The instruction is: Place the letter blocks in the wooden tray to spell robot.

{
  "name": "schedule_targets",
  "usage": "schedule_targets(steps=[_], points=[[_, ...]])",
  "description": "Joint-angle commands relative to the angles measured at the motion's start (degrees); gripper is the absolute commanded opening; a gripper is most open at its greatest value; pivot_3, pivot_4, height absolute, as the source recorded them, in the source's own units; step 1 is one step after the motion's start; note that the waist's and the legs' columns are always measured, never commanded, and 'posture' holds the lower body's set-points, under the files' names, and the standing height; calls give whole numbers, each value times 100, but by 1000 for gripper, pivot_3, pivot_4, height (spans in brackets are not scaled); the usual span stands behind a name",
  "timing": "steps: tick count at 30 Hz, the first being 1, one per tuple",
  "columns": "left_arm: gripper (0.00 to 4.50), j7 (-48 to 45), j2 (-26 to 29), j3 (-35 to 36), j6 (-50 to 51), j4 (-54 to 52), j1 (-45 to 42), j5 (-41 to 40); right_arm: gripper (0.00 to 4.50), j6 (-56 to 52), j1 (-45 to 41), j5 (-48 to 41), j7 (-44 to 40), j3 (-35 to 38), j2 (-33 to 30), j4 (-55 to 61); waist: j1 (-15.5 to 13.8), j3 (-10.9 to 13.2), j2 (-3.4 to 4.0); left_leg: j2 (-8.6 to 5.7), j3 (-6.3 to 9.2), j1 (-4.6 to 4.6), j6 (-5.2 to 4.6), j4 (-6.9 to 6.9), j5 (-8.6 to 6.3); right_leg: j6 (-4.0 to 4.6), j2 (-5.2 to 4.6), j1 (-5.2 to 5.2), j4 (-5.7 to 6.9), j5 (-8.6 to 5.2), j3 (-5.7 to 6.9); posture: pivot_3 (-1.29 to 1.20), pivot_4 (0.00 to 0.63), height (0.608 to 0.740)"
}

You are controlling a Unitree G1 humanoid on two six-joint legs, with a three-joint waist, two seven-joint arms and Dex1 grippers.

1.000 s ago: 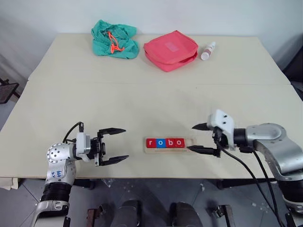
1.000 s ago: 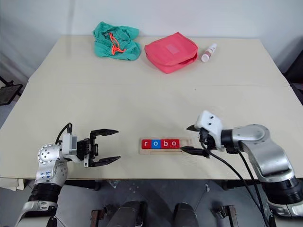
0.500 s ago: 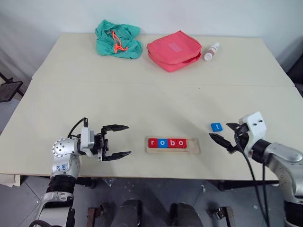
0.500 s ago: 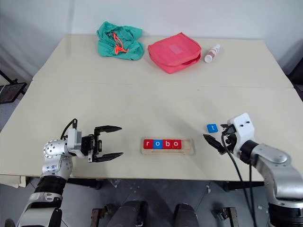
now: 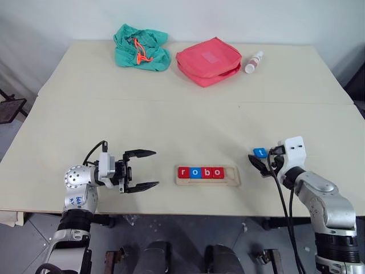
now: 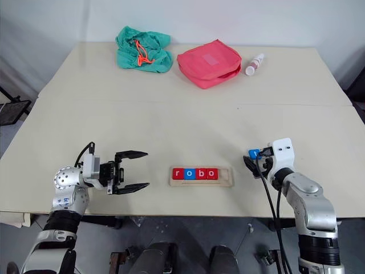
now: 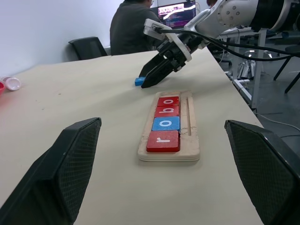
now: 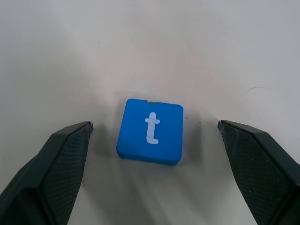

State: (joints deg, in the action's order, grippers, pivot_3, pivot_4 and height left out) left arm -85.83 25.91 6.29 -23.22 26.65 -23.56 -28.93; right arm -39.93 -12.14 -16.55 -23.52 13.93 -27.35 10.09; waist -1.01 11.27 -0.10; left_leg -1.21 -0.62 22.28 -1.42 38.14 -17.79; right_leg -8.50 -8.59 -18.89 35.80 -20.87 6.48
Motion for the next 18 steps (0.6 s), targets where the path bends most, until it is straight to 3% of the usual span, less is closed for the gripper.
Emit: schedule_targets(steps=[1,7,18], points=[[4500,16,79,82,-30,-222,93,-42,3523,30,41,18,100,27,15,-58,-4,0,0,0,0,0,0,0,0,0,0,0,0,0,0,0,150,740],[4500,-4,93,97,-13,-264,153,-61,1511,-154,198,-151,266,188,93,475,-23,0,0,-1,2,0,0,1,0,0,-1,1,0,0,-1,0,150,740],[4500,-132,143,66,18,-126,43,-65,1464,-1414,1525,-715,998,352,619,2987,-22,1,1,0,5,1,0,-6,0,0,1,-3,2,0,-5,0,150,740]])
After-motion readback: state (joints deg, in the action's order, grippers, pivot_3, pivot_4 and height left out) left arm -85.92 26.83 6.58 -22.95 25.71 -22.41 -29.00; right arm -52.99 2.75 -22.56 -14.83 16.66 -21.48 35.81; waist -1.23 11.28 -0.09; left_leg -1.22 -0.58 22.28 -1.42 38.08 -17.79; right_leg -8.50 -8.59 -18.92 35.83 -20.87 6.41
